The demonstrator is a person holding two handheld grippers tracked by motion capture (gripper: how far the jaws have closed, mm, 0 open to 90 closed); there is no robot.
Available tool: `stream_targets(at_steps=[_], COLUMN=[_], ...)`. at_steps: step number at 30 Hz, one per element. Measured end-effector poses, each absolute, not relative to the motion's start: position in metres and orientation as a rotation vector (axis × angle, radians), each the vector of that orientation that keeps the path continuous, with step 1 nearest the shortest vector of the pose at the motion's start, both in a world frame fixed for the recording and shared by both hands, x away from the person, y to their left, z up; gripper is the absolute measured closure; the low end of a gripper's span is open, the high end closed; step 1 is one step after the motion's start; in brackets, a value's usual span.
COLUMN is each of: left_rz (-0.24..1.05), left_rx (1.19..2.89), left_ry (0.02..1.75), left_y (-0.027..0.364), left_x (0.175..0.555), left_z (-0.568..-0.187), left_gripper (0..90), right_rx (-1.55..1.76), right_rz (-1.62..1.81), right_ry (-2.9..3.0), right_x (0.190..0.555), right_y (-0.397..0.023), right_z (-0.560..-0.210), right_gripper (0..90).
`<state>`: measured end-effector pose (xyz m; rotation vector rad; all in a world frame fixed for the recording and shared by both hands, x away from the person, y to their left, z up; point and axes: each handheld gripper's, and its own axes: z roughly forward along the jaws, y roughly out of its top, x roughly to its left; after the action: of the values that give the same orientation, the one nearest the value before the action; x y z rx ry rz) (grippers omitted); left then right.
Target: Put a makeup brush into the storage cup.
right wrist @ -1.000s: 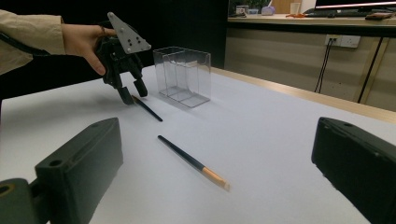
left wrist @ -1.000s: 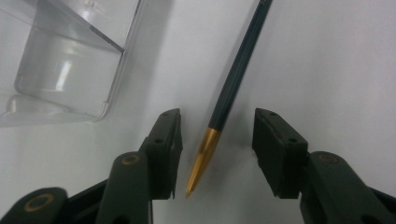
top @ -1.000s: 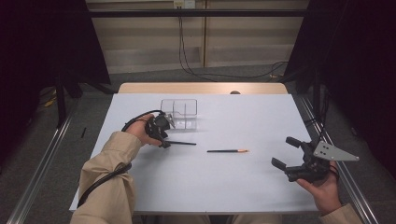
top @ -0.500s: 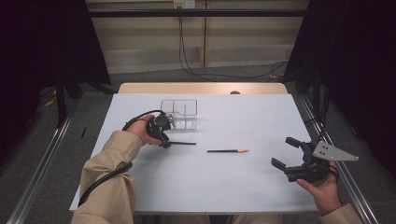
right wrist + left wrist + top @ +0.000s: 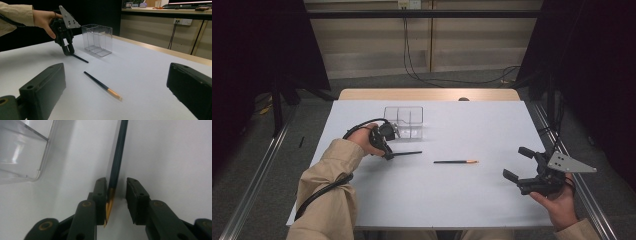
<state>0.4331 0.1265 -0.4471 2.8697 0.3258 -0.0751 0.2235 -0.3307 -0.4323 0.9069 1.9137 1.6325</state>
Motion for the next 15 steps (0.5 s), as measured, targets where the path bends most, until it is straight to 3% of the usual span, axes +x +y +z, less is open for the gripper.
stream_targets(at_steps=[11, 15], left_rz=[-0.112, -0.112], left_rx=[2.904, 2.905], left_ry=[0.329, 0.329], left_y=[0.1227, 0.1224], left_x=[0.4371, 0.4369], left_z=[-0.4468, -0.4468], left_gripper=[83.3, 83.6], right_rx=[0.913, 0.913], right_rz=[1.624, 1.622], right_ry=[1.916, 1.917], right_x=[0.2243, 0.2243], right_y=[-0.3318, -0.3319], right_z=[-0.4337, -0.4339], right_gripper=[1.7, 1.7])
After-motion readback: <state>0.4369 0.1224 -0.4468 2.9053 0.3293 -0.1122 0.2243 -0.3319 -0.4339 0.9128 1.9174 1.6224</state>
